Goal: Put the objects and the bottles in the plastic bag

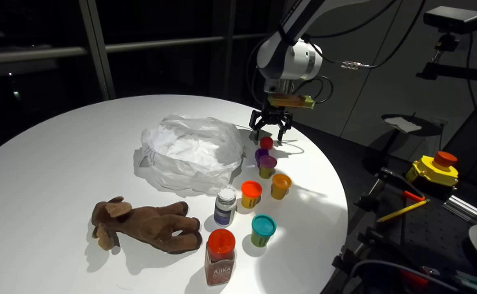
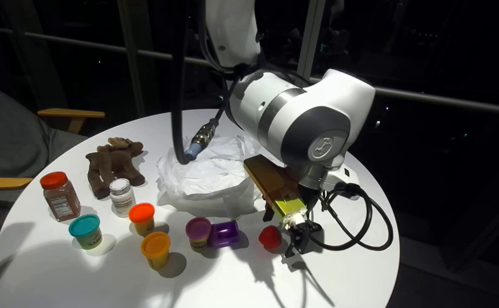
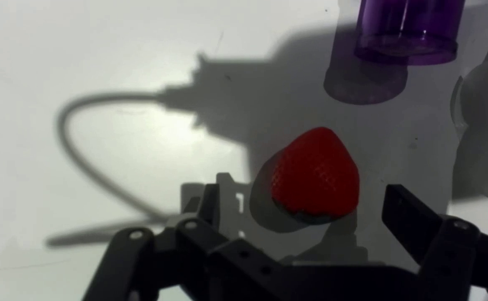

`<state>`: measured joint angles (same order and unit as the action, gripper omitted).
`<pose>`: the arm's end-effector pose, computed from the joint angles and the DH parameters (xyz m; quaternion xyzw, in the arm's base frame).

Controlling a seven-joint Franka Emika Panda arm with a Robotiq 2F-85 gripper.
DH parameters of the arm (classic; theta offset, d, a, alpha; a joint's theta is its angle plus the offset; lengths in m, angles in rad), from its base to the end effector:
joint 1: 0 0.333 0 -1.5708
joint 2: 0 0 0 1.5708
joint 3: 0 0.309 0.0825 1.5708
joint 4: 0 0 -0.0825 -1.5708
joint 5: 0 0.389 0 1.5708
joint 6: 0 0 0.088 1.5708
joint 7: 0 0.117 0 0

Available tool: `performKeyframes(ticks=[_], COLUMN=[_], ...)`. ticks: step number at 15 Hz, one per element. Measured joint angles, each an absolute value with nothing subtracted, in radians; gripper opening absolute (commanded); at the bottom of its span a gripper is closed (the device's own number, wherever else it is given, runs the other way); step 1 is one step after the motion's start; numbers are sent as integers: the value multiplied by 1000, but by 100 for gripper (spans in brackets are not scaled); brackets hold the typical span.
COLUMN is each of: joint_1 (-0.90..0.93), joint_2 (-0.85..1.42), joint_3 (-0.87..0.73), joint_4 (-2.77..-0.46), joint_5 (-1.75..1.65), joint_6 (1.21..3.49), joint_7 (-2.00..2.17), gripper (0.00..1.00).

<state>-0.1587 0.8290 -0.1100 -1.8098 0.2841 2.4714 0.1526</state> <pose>0.5900 -0.1625 0.0526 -0.9474 0.3083 0.0748 0.0416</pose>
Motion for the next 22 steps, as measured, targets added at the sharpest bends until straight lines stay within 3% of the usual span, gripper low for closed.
performKeyframes(ticks=[6, 8, 14, 22], joint_1=[-167, -167, -170, -95], joint_2=[839, 839, 816, 526], joint_3=[-107, -106, -106, -67], joint_4=[-1787, -1783, -1771, -1832], joint_5=[285, 285, 297, 291], joint_6=[2421, 2415, 2407, 2350], joint_7=[157, 157, 203, 226], gripper=[35, 26, 26, 26])
